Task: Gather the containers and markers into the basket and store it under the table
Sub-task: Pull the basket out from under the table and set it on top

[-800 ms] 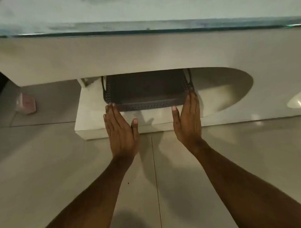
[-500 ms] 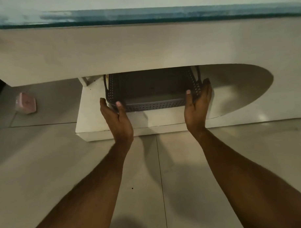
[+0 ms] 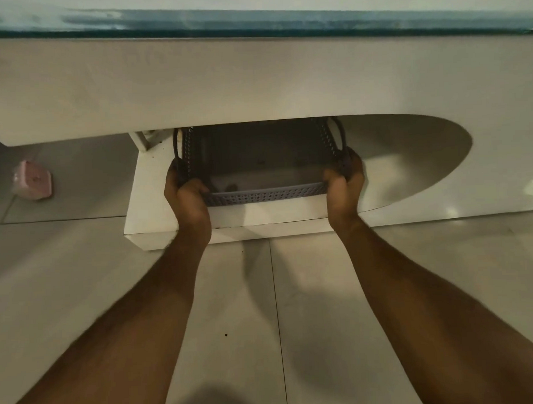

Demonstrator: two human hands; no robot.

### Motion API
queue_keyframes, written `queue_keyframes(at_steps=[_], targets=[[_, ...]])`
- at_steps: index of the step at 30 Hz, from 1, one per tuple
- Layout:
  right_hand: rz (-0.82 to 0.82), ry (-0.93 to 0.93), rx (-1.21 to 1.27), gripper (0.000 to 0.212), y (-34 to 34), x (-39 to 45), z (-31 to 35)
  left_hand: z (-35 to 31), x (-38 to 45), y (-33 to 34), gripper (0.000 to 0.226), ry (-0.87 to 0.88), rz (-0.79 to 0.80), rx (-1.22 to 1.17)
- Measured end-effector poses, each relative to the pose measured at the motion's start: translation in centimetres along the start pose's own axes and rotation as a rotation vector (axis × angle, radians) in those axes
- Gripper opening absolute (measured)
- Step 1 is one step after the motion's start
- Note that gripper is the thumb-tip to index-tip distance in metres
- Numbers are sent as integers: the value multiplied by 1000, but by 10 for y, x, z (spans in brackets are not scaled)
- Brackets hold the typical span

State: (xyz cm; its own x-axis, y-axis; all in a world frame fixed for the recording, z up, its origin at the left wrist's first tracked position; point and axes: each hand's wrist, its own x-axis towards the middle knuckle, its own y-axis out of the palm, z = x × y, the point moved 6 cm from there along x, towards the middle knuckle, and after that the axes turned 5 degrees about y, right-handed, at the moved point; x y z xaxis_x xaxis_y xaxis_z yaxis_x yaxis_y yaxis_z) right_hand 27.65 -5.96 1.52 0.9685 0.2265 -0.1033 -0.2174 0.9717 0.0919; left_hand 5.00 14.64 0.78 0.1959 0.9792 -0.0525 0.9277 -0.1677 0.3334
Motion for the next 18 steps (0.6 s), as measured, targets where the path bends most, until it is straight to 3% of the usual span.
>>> queue_keyframes(at_steps=[8,18], targets=[[-73,64,18,47,-34,-44,7,-21,-51,-20,60,-8,-18,-33],[-158,158,-83,42,-96,-151,78,-108,-158,-52,69,-111,-65,82]])
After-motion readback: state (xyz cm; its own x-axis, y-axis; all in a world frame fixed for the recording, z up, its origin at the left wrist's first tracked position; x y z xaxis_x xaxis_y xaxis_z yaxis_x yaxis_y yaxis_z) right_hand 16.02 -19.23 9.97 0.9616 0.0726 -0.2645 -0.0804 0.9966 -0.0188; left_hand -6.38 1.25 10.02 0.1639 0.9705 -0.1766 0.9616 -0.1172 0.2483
